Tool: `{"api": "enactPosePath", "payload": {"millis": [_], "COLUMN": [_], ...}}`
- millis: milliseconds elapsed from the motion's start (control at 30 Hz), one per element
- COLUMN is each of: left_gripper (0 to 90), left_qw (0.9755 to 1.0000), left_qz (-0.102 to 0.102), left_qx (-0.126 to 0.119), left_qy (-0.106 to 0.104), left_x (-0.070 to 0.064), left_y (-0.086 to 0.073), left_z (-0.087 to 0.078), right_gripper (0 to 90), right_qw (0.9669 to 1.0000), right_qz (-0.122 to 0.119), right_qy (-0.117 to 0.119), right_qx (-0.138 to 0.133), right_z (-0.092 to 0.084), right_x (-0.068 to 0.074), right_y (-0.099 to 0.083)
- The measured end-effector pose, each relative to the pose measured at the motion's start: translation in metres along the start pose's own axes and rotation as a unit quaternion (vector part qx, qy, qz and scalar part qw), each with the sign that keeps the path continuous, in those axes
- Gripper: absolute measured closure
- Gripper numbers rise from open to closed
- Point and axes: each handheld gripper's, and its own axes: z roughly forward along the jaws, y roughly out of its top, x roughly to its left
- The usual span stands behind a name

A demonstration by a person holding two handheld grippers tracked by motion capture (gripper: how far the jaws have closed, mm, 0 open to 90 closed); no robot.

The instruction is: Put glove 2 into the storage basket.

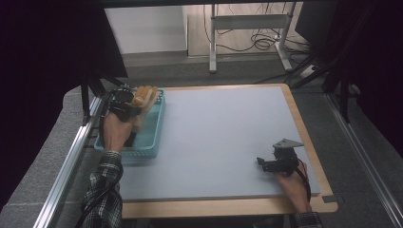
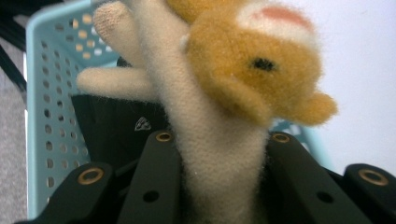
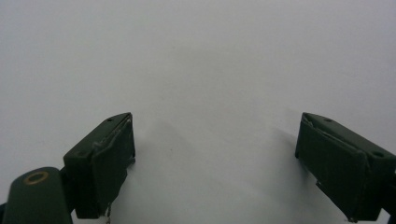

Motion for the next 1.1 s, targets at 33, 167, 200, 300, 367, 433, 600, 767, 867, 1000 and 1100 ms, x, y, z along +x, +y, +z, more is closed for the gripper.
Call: {"api": "enactPosePath", "payload": {"millis": [33, 167, 200, 300, 367, 433, 600, 767, 867, 1000, 1100], "left_gripper": [75.6, 75.2, 75.1, 74.9, 74.8, 74.5, 66.4, 32.5, 20.0, 10.8, 12.8], "left_qw": [0.9999, 0.9992, 0.999, 0.9983, 0.9979, 0.9978, 0.9972, 0.9962, 0.9965, 0.9975, 0.9983], "left_qz": [-0.008, -0.022, -0.024, -0.029, -0.026, -0.022, -0.005, 0.002, -0.008, -0.011, -0.011], "left_qx": [0.007, 0.027, 0.032, 0.043, 0.049, 0.051, 0.057, 0.079, 0.069, 0.046, 0.024], "left_qy": [-0.007, -0.02, -0.022, -0.028, -0.033, -0.037, -0.047, -0.036, -0.046, -0.053, -0.052], "left_x": [0.004, 0.009, 0.01, 0.01, 0.007, 0.002, -0.01, -0.01, -0.005, -0.001, 0.004], "left_y": [-0.003, -0.008, -0.009, -0.011, -0.011, -0.01, -0.007, -0.006, -0.004, 0.003, 0.007], "left_z": [0.01, 0.034, 0.041, 0.058, 0.069, 0.075, 0.088, 0.09, 0.081, 0.062, 0.046], "right_gripper": [11.5, 11.5, 11.5, 11.5, 11.5, 11.6, 11.5, 11.5, 11.5, 11.5, 11.5], "right_qw": [1.0, 1.0, 1.0, 1.0, 1.0, 1.0, 1.0, 1.0, 1.0, 1.0, 1.0], "right_qz": [0.0, 0.0, 0.0, 0.0, 0.0, 0.0, 0.0, 0.0, 0.0, -0.001, 0.0], "right_qy": [0.0, 0.0, 0.0, 0.0, 0.0, 0.0, 0.0, 0.0, 0.0, 0.0, 0.0], "right_qx": [0.0, 0.0, 0.0, -0.001, 0.0, 0.0, -0.001, -0.001, 0.0, 0.0, 0.0], "right_z": [0.0, 0.0, 0.0, 0.0, 0.0, 0.0, 0.0, 0.0, 0.0, 0.0, 0.0], "right_x": [0.0, 0.0, 0.0, 0.0, 0.0, 0.0, 0.0, 0.0, 0.0, 0.0, 0.0], "right_y": [0.0, 0.0, 0.0, 0.0, 0.0, 0.0, 0.0, 0.0, 0.0, 0.0, 0.0]}}
